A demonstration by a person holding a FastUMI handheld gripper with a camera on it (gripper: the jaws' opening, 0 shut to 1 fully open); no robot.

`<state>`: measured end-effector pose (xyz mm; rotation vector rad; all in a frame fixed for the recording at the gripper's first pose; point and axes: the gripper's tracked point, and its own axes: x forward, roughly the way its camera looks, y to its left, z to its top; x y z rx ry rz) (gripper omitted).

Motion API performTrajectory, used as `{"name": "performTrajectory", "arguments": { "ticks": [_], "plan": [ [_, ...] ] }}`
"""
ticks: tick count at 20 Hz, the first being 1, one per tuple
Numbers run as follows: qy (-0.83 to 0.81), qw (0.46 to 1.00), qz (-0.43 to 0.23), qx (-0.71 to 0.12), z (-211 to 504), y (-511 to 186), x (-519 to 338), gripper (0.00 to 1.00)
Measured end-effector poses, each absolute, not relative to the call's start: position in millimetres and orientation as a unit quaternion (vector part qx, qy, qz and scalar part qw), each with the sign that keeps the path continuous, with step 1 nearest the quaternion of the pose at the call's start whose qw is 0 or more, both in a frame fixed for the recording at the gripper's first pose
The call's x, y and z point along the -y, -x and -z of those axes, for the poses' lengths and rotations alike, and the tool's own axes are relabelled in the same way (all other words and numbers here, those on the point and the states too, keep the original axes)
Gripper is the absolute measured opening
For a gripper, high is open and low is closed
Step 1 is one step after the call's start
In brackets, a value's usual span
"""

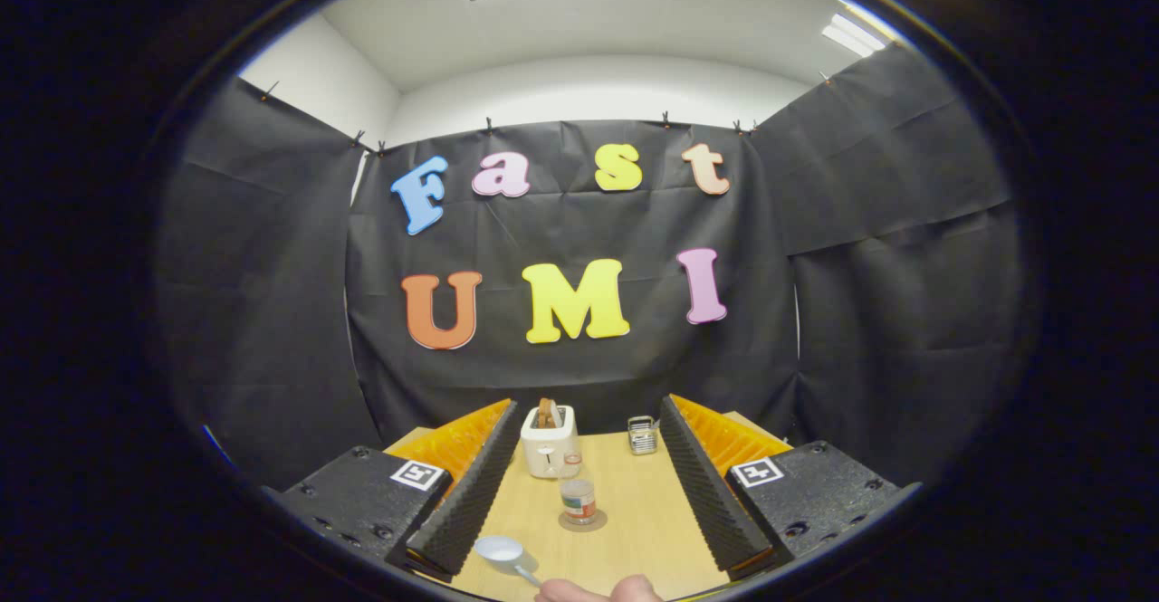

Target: Take the bottle from table, then pour the juice into the cup, finally place the bottle on the coaster

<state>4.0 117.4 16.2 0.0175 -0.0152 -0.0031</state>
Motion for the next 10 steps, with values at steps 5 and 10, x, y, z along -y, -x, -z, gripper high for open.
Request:
{"name": "performTrajectory", "arguments": {
  "ticks": [5, 10],
  "plan": [
    [-0.002, 1.000, 0.004, 0.001, -15.5, -4.9, -121.5, 1.00],
    [-0.004, 1.000, 0.010, 0.004, -19.8, -5.1, -121.6, 1.00]
  ]
}}
